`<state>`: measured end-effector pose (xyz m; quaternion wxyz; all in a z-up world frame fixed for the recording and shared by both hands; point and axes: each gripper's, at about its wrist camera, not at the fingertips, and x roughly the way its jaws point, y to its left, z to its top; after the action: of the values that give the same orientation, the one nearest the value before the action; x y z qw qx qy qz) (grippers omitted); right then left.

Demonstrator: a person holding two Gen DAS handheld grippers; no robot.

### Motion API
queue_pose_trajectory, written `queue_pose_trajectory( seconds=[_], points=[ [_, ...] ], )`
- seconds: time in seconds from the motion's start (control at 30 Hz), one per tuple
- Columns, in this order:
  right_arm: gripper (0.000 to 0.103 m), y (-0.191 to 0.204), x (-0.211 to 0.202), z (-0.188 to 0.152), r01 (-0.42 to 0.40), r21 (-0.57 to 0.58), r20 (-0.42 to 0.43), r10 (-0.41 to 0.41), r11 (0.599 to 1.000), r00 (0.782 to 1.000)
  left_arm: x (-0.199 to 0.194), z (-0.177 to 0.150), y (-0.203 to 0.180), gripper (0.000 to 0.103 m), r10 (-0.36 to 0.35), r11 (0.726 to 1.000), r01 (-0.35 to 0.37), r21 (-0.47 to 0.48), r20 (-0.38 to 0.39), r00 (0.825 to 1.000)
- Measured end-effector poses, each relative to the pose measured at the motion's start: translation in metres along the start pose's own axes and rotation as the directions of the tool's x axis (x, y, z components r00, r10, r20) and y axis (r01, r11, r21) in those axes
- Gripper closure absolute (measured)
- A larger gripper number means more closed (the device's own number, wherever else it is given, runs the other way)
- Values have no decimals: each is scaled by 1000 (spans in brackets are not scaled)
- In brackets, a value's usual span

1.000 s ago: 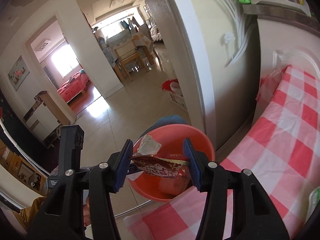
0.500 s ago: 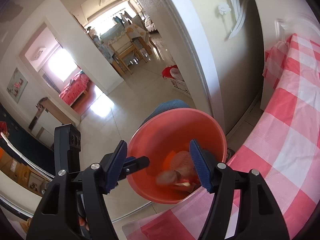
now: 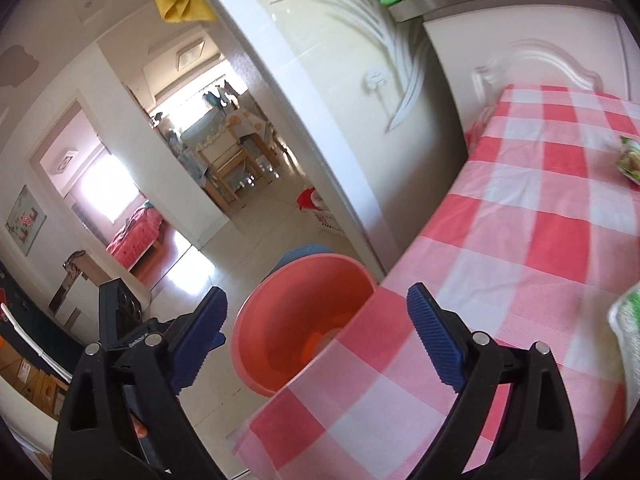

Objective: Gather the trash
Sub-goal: 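Move both grippers back toward the remaining trash on the table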

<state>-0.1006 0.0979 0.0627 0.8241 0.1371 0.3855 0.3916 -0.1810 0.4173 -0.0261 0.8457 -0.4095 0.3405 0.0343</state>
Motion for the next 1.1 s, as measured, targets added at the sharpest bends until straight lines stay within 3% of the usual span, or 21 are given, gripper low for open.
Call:
queue_pose_trajectory(
  seconds=[0.3, 0.73, 1.1],
  points=[
    [10, -16, -29, -15, 16, 2, 43, -16, 1000, 999, 8, -8, -23, 9, -26, 1000, 26, -9, -59, 998],
    [7, -37, -78, -19, 51, 12, 122, -52, 999, 991, 23, -27, -80, 9, 79, 988, -58, 144, -148, 986],
    [7, -66, -119, -13, 74, 55, 202, -84, 996, 976, 38, -50, -123, 9, 103, 968, -55, 244, -192, 976]
  ],
)
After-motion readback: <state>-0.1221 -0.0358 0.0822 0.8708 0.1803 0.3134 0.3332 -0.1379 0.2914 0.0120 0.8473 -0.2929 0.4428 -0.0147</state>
